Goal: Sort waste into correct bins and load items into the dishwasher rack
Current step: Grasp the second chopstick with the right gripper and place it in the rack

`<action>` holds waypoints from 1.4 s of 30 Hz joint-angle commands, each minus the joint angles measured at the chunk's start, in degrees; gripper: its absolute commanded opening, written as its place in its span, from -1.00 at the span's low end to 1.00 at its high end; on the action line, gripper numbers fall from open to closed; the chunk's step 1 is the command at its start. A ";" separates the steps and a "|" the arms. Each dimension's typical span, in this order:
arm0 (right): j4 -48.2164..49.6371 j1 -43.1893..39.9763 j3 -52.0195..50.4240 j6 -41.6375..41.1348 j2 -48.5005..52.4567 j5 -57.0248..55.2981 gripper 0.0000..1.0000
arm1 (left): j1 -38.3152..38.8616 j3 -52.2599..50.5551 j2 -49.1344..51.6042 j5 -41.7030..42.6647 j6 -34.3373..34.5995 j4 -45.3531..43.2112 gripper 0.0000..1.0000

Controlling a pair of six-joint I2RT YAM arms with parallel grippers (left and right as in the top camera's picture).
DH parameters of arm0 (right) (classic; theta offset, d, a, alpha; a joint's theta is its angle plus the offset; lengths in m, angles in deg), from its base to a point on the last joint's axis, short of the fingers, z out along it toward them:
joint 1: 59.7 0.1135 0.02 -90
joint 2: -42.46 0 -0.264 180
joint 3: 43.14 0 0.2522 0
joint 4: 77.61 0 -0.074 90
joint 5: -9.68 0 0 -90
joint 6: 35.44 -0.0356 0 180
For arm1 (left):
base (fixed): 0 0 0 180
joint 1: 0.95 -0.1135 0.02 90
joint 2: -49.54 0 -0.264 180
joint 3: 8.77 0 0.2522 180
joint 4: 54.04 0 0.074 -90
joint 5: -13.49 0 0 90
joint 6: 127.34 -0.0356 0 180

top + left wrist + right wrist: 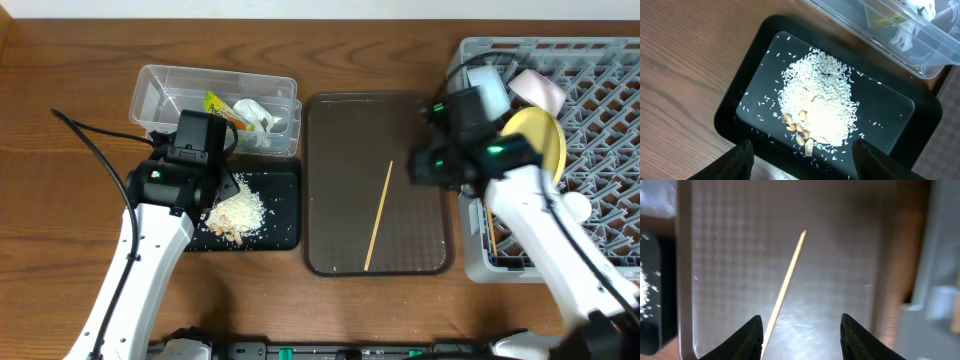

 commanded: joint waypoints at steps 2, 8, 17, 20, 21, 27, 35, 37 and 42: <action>1.29 5.33 -2.43 -7.08 5.77 -0.52 -0.05 | -0.28 -0.13 0.22 -0.31 0.48 0.13 0.32; 2.67 10.60 -3.02 -12.87 14.34 -3.34 -0.07 | -0.28 -0.13 0.22 -0.31 0.48 0.13 0.32; 4.76 13.05 -2.97 -15.63 21.22 -3.78 -0.58 | -0.28 -0.13 0.22 -0.31 0.48 0.13 0.32; 4.85 12.11 -2.23 -15.56 20.06 -3.80 -0.86 | -0.28 -0.13 0.22 -0.31 0.48 0.13 0.32; 4.66 11.41 -1.62 -15.50 19.21 -4.07 -0.92 | -0.28 -0.13 0.22 -0.31 0.48 0.13 0.32; 0.52 3.98 4.83 -6.97 10.10 -4.17 -0.98 | -0.28 -0.13 0.22 -0.31 0.48 0.15 0.32; -5.92 -10.08 10.47 9.07 -2.29 -4.22 -0.98 | -0.28 -0.13 0.22 -0.31 0.48 0.11 0.33; -7.19 -13.97 10.47 11.10 -3.10 -4.20 -0.98 | -0.28 -0.13 0.22 -0.31 0.48 0.13 0.32; -9.66 -22.21 9.49 15.98 -1.36 -4.17 -0.98 | -0.28 -0.13 0.22 -0.28 0.48 0.13 0.32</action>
